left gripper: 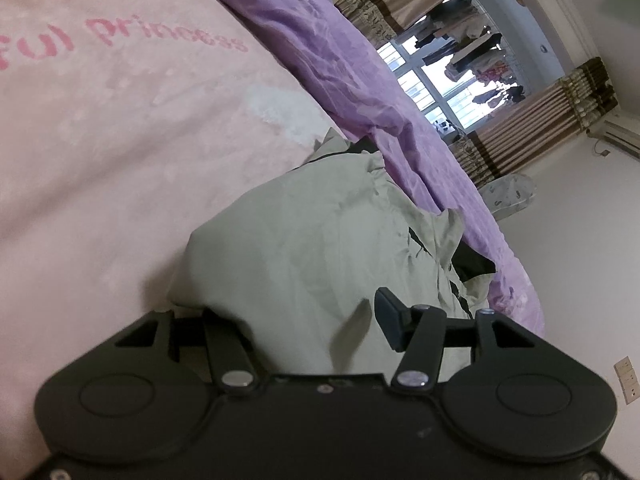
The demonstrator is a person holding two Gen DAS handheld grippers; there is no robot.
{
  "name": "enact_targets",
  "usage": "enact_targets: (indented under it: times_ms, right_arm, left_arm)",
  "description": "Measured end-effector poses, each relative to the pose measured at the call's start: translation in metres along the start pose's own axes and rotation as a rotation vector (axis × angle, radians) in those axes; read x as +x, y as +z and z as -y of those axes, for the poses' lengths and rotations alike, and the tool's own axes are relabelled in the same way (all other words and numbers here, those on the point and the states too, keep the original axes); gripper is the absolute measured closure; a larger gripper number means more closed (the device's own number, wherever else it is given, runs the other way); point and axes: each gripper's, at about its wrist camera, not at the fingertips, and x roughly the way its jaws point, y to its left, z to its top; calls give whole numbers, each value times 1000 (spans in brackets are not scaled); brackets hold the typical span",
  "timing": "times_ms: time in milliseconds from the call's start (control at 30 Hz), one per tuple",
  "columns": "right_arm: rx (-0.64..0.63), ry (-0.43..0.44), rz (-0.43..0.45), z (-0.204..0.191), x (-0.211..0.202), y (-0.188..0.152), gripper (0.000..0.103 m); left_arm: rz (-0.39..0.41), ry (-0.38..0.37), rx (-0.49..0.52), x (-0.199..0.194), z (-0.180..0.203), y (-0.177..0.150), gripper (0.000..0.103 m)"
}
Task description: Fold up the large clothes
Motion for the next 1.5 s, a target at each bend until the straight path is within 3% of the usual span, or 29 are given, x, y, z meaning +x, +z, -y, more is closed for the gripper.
enact_targets:
  times_ms: [167,300,400,433,600,767,867,933,1000,1067,1133,1167,1200,1233,1267,1300,1333,1400,1500]
  right_arm:
    - [8,-12,3,3,11,-11,80]
    - [0,-18,18,3,10,-13,80]
    - [63,30,0,15,3,-7,80]
    - [92,49,-1,21,-2,-6,80]
    - [118,-34,32,55,-26,-6,76]
    - [250,-110,69,112,-50,-9,76]
    - [303,-155,106,144,-68,-11,76]
    - [336,-184,129,166,-82,-15,76]
    - [361,-222,143,185,-94,-20,75]
    - [381,-266,149,202,-102,-26,75]
    - [405,-298,143,216,-108,-32,75]
    - [416,-307,138,222,-111,-34,74]
    - [427,-315,134,228,-113,-37,74]
    - [438,-318,132,231,-115,-39,71]
    - [450,-313,134,235,-116,-40,70]
    - [463,-305,139,237,-118,-40,69]
    - [481,-292,144,239,-119,-39,68]
    - [519,-240,158,240,-121,-37,66]
    - [549,-127,183,237,-119,-30,55]
  left_arm:
    - [1,12,25,1,3,-1,53]
    - [-8,49,49,2,8,-1,70]
    - [-7,26,39,-3,13,2,88]
    - [-3,14,47,-5,16,4,89]
    - [20,-159,90,-18,55,9,93]
    - [-17,-358,192,-13,135,-10,94]
    - [-78,-521,258,1,191,-43,94]
    - [-140,-585,317,15,223,-73,94]
    - [-217,-610,396,40,252,-114,94]
    - [-329,-576,463,76,269,-159,94]
    - [-441,-464,581,116,277,-205,90]
    - [-489,-385,669,134,280,-228,82]
    - [-452,-348,758,138,281,-244,79]
    - [-428,-357,809,134,285,-249,72]
    - [-443,-376,835,129,291,-249,46]
    - [-470,-392,822,124,295,-243,34]
    - [-462,-406,806,114,299,-235,34]
    - [-381,-405,834,87,305,-218,34]
    - [-219,-375,872,38,297,-186,28]
